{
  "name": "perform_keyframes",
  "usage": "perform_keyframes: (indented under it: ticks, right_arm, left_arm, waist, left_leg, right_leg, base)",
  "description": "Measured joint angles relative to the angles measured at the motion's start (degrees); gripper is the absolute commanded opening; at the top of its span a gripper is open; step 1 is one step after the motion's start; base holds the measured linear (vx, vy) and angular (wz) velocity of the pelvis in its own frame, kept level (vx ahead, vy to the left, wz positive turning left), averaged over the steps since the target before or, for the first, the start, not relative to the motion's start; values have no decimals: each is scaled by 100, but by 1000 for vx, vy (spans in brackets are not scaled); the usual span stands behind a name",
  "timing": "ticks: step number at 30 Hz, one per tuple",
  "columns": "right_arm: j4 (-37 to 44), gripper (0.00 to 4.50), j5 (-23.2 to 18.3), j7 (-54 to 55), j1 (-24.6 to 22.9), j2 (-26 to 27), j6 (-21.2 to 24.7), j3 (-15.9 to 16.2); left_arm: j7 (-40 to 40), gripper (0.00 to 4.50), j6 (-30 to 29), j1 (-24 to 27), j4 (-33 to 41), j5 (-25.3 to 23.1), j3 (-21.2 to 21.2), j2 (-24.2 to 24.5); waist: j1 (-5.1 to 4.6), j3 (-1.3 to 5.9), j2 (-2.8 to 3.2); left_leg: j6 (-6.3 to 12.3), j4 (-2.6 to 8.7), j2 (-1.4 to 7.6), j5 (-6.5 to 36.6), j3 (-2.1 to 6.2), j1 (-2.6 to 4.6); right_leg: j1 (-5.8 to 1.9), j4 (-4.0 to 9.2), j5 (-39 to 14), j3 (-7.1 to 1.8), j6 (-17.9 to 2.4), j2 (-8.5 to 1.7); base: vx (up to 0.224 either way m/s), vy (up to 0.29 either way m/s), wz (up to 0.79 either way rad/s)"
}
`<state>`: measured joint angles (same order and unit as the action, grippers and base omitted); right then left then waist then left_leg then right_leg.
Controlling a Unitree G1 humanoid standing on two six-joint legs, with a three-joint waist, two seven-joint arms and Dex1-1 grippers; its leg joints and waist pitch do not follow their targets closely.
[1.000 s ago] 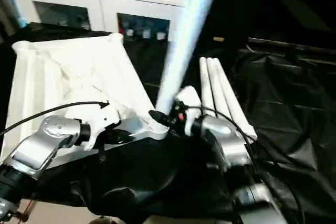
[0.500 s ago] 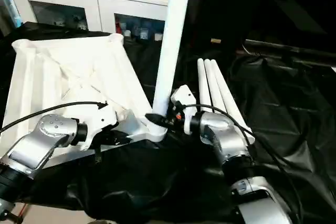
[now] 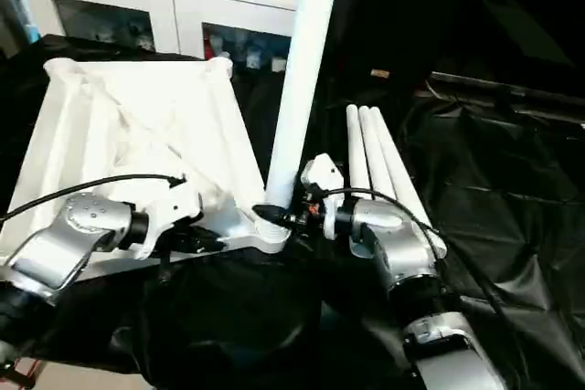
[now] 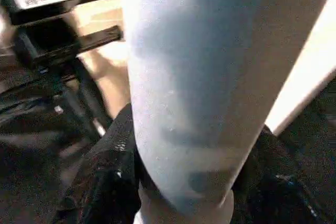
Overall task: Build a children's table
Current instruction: Rotate leg to tighten
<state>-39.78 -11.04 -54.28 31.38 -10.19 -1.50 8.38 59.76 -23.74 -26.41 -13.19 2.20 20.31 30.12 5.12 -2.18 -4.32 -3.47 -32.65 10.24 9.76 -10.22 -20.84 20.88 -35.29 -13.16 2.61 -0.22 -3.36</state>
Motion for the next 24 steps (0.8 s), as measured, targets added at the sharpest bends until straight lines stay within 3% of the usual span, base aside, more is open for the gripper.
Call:
perform_keyframes:
  ticks: [5, 7, 10, 14, 24]
  right_arm:
    - [-630, 188, 150, 1695, 377, 582, -102, -249]
    - [-931, 188, 151, 2352, 589, 798, -61, -436]
    - [-1226, 188, 167, 2931, 838, 948, 9, -551]
    - [-1575, 188, 226, 3430, 1135, 987, 101, -608]
    - [-1863, 188, 371, 3589, 1385, 1079, 91, -637]
  left_arm:
    - [-868, 0, -988, -89, 129, -85, -204, -525]
    - [-1456, 0, -1645, -119, 288, -240, -357, -974]
    - [-2048, 0, -2041, -143, 348, -394, -399, -1495]
    - [-2624, 0, -2078, -240, 212, -628, -336, -1941]
    - [-2808, 0, -2193, -310, 211, -692, -298, -1957]
  waist:
    - [-134, -2, 2]
    - [-175, -7, 10]
    - [-178, -7, 10]
    - [-174, -2, 4]
    - [-183, 20, 13]
  left_leg:
    - [-2, -1, 0, -1, 35, -1]
    - [-3, -2, -1, -1, 33, 3]
    - [-2, -2, -1, -1, 33, 7]
    - [-3, 0, -1, 0, 33, 5]
    - [-5, 25, -1, 1, 33, 24]
  right_leg:
    - [31, 22, 4, 25, -7, -3]
    - [37, 19, 11, 20, -17, -3]
    - [42, 21, 12, 21, -16, -3]
    - [49, 19, 29, 21, -17, -3]
    - [52, 16, 36, 23, -16, -1]
  base:
    - [-20, 9, -12]
    - [0, 0, 0]
    - [0, 0, 0]
    - [0, 0, 0]
    - [0, 0, 0]
